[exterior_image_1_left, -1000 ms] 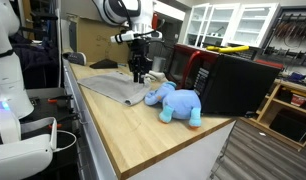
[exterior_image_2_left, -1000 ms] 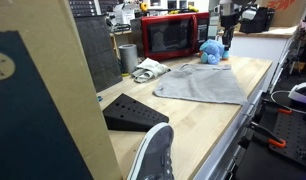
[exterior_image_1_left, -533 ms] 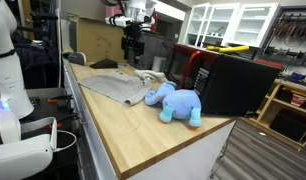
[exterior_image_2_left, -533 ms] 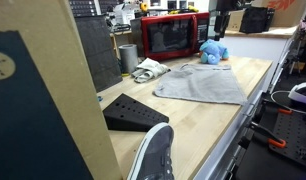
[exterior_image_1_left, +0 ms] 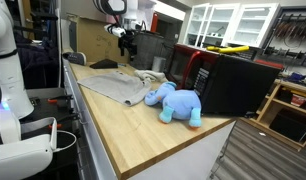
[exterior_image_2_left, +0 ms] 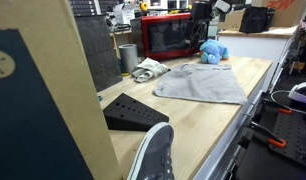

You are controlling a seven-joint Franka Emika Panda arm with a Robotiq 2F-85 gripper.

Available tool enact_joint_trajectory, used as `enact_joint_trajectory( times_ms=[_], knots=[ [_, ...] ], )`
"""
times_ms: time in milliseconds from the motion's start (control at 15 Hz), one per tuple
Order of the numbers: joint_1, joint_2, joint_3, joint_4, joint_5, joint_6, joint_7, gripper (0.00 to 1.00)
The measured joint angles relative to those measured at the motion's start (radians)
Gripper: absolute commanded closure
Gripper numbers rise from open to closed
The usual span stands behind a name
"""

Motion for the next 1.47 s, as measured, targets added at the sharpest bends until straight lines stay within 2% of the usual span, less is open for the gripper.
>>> enact_joint_trajectory(
  times_ms=[133,200,267,667,867,933,1467],
  knots=[
    [0.019,0.036,0.031,0.002,0.012,0.025,0.022,0.00],
    [0.028,0.048,0.045,0.002,0.019,0.030,0.025,0.19],
    [0.036,0.057,0.059,0.002,0.022,0.030,0.025,0.28],
    [0.075,0.101,0.127,0.002,0.023,0.047,0.040,0.73],
    [0.086,0.135,0.150,-0.003,0.023,0.106,0.043,0.95],
    [0.088,0.153,0.156,-0.004,0.023,0.135,0.043,1.00],
    [0.096,0.306,0.193,-0.004,0.012,0.290,0.086,1.00]
  ],
)
